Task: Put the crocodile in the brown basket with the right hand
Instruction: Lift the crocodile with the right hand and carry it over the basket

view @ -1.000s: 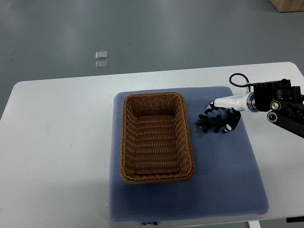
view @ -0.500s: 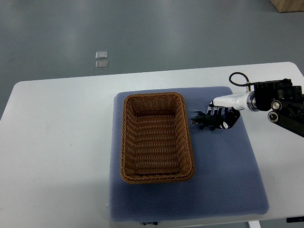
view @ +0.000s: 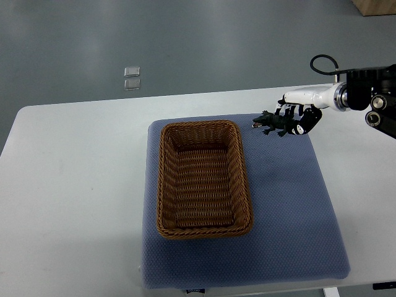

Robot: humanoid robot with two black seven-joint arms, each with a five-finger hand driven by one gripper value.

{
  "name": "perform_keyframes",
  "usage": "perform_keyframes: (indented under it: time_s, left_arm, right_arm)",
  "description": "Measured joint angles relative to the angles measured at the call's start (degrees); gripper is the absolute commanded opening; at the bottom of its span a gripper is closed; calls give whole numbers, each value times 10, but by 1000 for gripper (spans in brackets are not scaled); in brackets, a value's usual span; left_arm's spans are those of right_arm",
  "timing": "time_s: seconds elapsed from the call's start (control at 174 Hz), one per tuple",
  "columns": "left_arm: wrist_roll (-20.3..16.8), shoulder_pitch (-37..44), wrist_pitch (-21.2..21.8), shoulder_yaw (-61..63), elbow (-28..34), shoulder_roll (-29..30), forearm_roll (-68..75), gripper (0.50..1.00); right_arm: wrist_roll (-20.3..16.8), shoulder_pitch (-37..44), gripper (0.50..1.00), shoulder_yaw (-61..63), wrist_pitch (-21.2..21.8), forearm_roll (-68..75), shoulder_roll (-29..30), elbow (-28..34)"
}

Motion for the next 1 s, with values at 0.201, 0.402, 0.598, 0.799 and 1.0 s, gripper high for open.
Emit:
perform_keyframes:
  time_s: [0.201,0.402,0.598,0.799,1.0]
  left_arm:
    - [0,0,0,1,0,0,0,1000]
    - [0,0,0,1,0,0,0,1000]
    - [0,0,0,0,0,0,0,1000]
    - [0,0,-1,1,-1,0,0,1000]
    - [0,0,-1,1,-1,0,0,1000]
  right_arm:
    - [0,38,547,0,11,22,-11,23]
    - [-3,58,547,14,22,73,10,61]
    - [-6,67,551,12,25,81,74,63]
    - [-7,64,554,-7,24,74,144,43]
    - [-6,46,568,-27,12,71,182,19]
